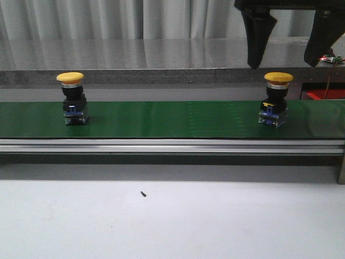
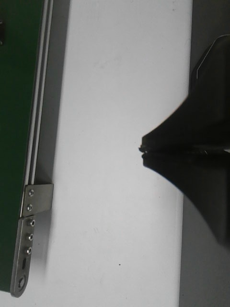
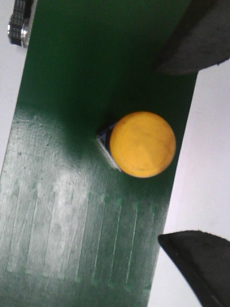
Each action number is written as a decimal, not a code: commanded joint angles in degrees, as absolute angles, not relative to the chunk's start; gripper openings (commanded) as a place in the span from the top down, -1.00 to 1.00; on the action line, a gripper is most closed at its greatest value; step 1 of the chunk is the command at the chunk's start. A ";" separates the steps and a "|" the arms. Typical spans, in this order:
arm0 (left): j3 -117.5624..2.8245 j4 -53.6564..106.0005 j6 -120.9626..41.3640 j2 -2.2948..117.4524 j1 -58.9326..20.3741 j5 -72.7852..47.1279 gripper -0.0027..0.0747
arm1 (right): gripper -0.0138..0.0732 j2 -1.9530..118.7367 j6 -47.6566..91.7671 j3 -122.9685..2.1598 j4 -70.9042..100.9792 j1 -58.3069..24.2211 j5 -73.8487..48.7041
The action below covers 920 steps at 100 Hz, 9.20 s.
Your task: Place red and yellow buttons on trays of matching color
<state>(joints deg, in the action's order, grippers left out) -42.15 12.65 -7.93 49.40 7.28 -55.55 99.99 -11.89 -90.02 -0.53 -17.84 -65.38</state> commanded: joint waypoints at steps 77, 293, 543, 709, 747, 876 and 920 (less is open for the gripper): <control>-43.51 13.49 -8.09 48.98 6.92 -53.12 0.98 | 0.10 103.23 -11.62 -91.99 -0.44 -13.51 -62.47; -43.51 13.49 -8.09 48.98 6.92 -53.05 0.98 | 0.10 95.37 -10.36 -68.58 4.55 32.28 -43.88; -43.51 13.49 -8.09 48.98 6.92 -53.05 0.98 | -0.80 92.61 -4.58 -89.76 9.58 -13.93 -61.36; -43.51 13.49 -8.09 48.98 6.12 -53.05 0.98 | 0.01 90.04 -9.74 -83.77 -0.70 -8.49 -59.35; -43.51 13.49 -8.09 48.98 6.12 -53.05 0.98 | 0.01 76.25 -11.72 -71.45 -3.49 5.02 -60.03; -43.51 13.49 -8.09 48.98 6.12 -53.05 0.98 | 0.01 87.94 -11.91 -53.73 -1.68 33.42 -40.07; -43.51 13.49 -8.09 48.98 6.12 -53.05 0.98 | -0.60 93.42 -11.86 -53.73 1.44 33.42 -36.43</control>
<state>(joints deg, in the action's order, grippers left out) -42.05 12.61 -7.93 49.40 6.53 -55.55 95.42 -11.92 -52.50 1.19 33.09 -38.05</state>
